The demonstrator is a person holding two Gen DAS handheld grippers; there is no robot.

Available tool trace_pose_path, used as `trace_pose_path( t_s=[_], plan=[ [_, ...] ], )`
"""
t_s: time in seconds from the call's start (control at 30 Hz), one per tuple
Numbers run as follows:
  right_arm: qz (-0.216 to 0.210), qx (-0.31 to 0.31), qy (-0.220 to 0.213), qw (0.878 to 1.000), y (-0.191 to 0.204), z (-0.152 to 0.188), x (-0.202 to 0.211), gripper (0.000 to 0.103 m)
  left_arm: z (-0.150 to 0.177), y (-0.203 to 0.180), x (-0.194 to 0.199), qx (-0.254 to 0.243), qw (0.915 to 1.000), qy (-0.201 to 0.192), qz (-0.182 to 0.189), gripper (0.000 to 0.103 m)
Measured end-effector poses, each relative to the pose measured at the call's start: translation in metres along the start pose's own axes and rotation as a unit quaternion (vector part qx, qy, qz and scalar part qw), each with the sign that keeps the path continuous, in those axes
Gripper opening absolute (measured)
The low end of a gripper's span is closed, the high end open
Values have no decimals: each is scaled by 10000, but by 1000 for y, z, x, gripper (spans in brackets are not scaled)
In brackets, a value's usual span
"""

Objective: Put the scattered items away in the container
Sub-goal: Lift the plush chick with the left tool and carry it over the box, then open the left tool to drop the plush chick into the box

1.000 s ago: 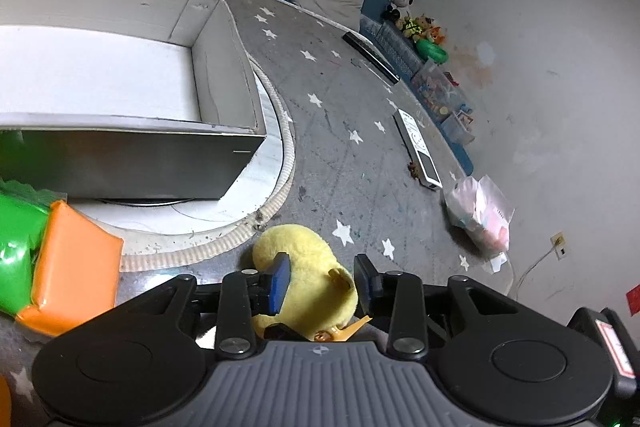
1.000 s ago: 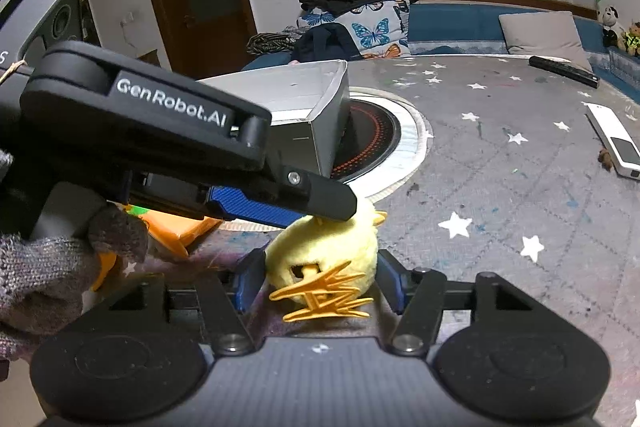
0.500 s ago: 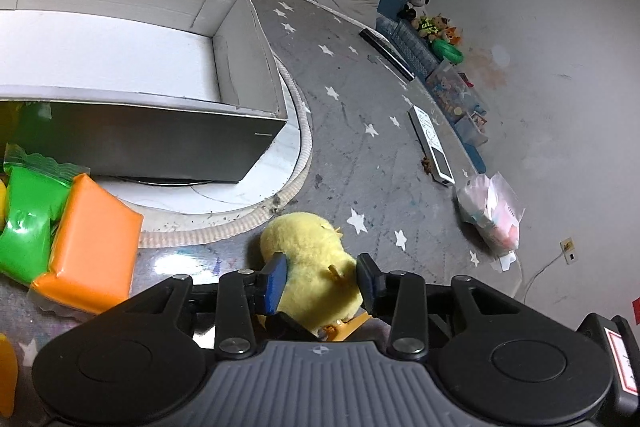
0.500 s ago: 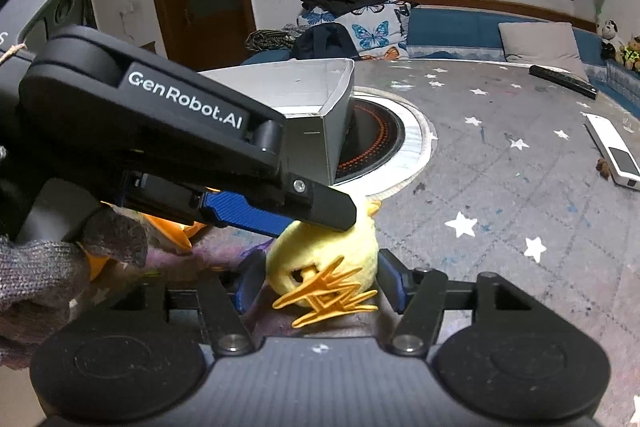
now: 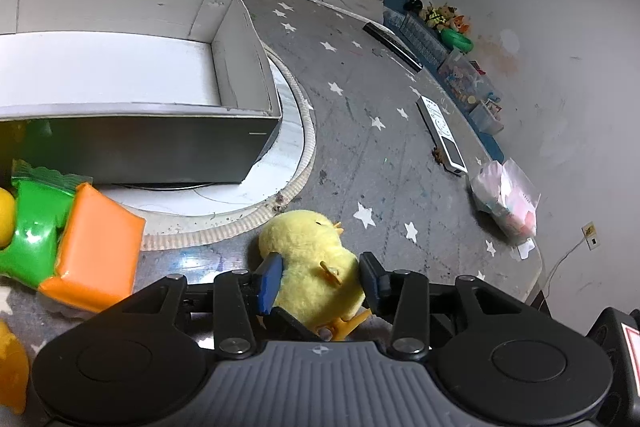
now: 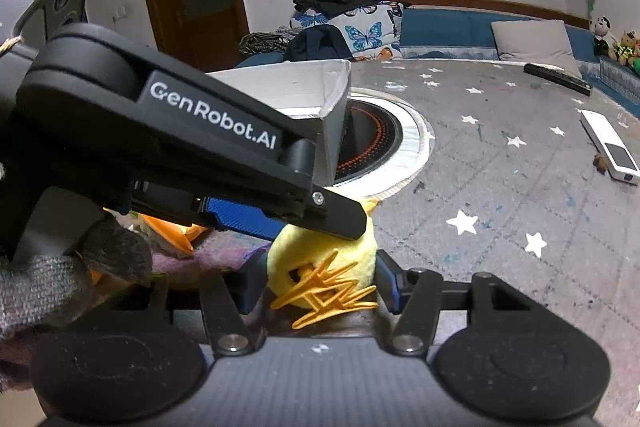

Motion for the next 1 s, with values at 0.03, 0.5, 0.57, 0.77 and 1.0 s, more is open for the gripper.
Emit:
trace_pose_path(
  t_s=[0.03,0.5,0.57,0.77,1.0],
  plan=[
    [17,16,-69,10000,1,-1,3,57,-2,-2,4,-9,10000,-52,25,45],
    [-386,631,-952,9927,35,-88,-4,57,-73,1,60,36,9933,-1123,-257,45],
    [-456,613,-903,9930,40,-98,-19,57,-86,11,58,95,9923,-1178,-374,44],
    [-503,600,-697,9945,52,-119,-63,57,-116,42,40,319,9915,-1153,-506,44],
    [-534,531,-305,9967,53,-123,-102,57,-127,76,27,671,9910,-1080,-426,44]
  ],
)
Point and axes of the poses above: each gripper's, at about its wrist camera, not at the fingertips, and x roughly against the way its jaws point, y to its left, z to its underside, the point moved 2 cm from there along -x, roughly the way its jaws point, and after that the axes turned 12 degrees about z, right-handed, at the moved point
